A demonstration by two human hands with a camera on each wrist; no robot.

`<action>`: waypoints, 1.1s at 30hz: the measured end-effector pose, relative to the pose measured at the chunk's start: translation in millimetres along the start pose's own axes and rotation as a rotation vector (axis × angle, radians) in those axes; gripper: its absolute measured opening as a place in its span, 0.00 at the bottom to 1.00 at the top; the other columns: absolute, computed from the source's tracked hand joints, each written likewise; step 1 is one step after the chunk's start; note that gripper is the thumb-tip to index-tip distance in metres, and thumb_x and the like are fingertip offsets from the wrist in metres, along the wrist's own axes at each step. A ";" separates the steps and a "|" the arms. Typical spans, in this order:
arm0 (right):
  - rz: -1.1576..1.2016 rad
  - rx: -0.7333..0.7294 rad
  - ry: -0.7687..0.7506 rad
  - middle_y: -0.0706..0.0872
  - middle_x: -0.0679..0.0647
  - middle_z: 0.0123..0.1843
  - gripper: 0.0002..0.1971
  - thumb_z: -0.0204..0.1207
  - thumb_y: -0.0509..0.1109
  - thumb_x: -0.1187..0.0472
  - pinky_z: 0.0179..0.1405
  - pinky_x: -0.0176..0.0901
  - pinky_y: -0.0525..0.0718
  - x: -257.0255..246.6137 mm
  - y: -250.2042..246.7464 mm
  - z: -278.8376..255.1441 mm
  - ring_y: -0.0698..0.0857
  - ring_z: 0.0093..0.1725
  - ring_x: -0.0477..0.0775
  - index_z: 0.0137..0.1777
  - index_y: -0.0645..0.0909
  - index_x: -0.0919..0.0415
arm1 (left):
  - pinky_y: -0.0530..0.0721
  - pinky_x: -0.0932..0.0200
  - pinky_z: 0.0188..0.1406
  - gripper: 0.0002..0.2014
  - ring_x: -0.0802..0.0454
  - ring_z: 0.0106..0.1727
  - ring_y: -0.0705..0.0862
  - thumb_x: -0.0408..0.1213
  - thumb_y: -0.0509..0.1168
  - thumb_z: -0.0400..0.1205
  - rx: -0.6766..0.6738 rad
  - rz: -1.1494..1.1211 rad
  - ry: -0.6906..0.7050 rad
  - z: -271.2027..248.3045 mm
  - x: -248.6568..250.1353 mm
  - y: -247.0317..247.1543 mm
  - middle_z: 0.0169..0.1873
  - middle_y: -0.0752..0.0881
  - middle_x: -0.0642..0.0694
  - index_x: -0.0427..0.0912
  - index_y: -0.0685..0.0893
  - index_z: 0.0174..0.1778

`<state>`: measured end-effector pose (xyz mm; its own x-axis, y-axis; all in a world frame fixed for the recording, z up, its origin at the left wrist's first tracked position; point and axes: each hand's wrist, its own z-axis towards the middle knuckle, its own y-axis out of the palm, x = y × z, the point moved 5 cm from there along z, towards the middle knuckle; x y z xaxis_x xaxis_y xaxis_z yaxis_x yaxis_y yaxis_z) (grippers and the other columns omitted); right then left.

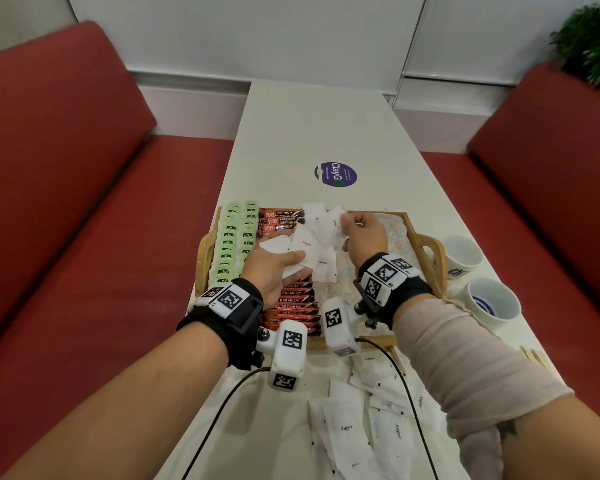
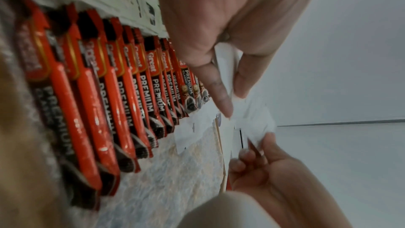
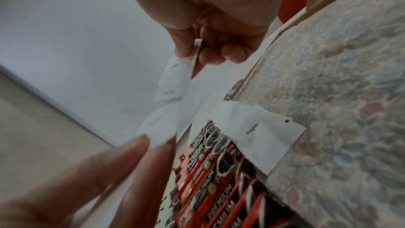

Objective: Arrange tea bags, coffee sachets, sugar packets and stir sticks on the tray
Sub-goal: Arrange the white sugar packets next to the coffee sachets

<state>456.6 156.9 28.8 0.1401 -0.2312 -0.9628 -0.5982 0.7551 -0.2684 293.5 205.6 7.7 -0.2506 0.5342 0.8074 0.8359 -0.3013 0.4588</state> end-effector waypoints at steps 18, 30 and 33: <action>-0.594 -0.418 0.105 0.82 0.52 0.32 0.06 0.75 0.73 0.66 0.36 0.43 0.84 30.9 14.9 4.5 0.80 0.27 0.47 0.44 0.78 0.58 | 0.90 0.51 0.35 0.20 0.41 0.50 0.85 0.16 0.65 0.77 0.126 -0.054 0.036 13.3 9.4 -16.2 0.48 0.84 0.43 0.44 0.78 0.58; -0.714 -0.364 0.165 0.82 0.58 0.57 0.24 0.68 0.80 0.56 0.50 0.47 0.80 30.3 15.5 10.8 0.82 0.56 0.59 0.59 0.73 0.61 | 0.91 0.50 0.36 0.22 0.42 0.51 0.85 0.16 0.65 0.77 0.118 -0.050 0.036 15.0 6.7 -15.4 0.49 0.84 0.43 0.44 0.78 0.60; -0.653 -0.322 0.177 0.81 0.58 0.59 0.25 0.71 0.77 0.60 0.47 0.45 0.77 30.3 12.2 9.5 0.81 0.56 0.59 0.65 0.72 0.61 | 0.91 0.52 0.35 0.21 0.42 0.50 0.85 0.15 0.65 0.77 0.112 -0.053 0.042 14.9 6.7 -14.8 0.48 0.84 0.44 0.44 0.78 0.59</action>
<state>461.1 165.0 -3.9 0.4329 -0.6866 -0.5841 -0.6422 0.2197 -0.7343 286.8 225.4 0.8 -0.3142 0.5123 0.7993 0.8697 -0.1823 0.4587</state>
